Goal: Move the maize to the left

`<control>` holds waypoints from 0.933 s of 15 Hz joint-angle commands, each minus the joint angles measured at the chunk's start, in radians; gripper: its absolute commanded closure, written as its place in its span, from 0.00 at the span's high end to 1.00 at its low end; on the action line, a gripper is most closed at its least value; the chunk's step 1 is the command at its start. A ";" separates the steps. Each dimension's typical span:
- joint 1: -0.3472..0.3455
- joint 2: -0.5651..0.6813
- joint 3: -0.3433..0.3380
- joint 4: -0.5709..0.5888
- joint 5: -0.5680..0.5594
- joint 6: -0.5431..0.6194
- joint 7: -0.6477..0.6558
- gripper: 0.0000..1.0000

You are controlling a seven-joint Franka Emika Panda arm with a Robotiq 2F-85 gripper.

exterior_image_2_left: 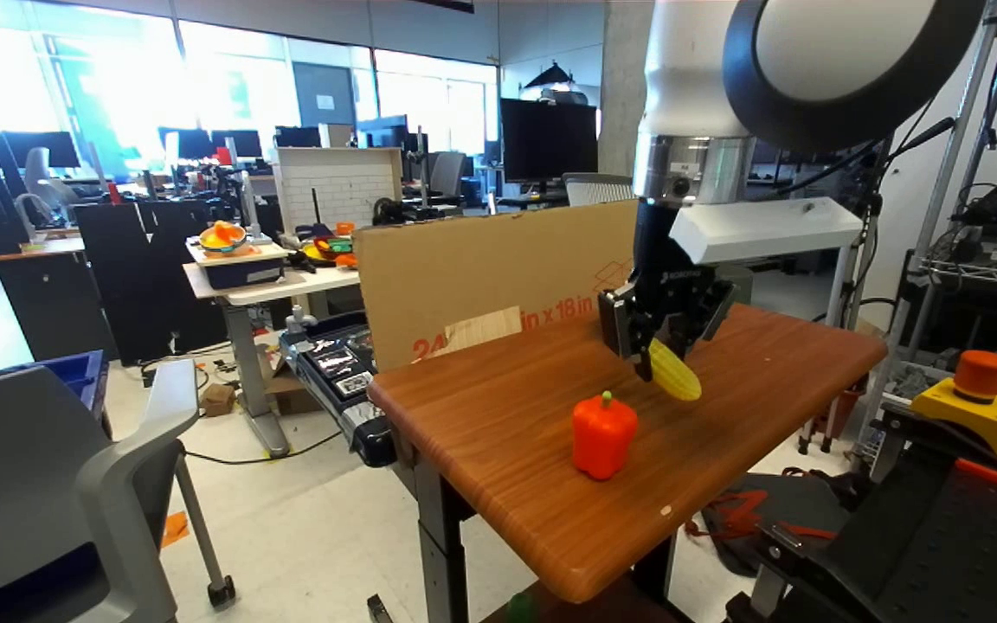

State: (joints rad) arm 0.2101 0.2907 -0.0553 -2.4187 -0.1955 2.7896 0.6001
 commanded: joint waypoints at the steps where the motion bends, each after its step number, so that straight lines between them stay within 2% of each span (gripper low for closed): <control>1: 0.065 0.087 -0.066 0.067 -0.064 -0.017 0.042 0.09; 3: 0.098 0.119 -0.103 0.091 -0.090 -0.026 0.056 0.09; 6: 0.104 0.154 -0.111 0.125 -0.069 -0.061 0.036 0.12; 7: 0.106 0.158 -0.110 0.132 -0.068 -0.072 0.038 0.57; 8: 0.106 0.158 -0.108 0.136 -0.069 -0.088 0.039 0.60; 11: 0.091 0.123 -0.090 0.110 -0.061 -0.111 0.006 0.81; 13: 0.063 0.057 -0.063 0.057 -0.040 -0.112 -0.056 0.96; 14: 0.047 0.025 -0.048 0.032 -0.026 -0.110 -0.096 0.99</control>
State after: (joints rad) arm 0.2951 0.4090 -0.1438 -2.3170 -0.2519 2.6962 0.5952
